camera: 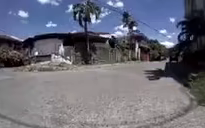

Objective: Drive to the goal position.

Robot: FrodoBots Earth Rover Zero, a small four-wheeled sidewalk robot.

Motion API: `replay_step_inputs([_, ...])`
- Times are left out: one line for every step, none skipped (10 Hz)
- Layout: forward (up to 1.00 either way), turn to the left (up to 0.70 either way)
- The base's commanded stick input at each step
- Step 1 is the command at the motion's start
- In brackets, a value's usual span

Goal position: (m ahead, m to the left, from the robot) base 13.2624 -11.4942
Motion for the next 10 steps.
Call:
replay_step_inputs([1.00, 0.00])
replay_step_inputs([1.00, 0.00])
replay_step_inputs([1.00, -0.31])
replay_step_inputs([1.00, -0.40])
replay_step_inputs([1.00, -0.40])
replay_step_inputs([1.00, -0.07])
replay_step_inputs([1.00, 0.02])
replay_step_inputs([1.00, 0.00])
replay_step_inputs([1.00, -0.06])
replay_step_inputs([1.00, -0.31])
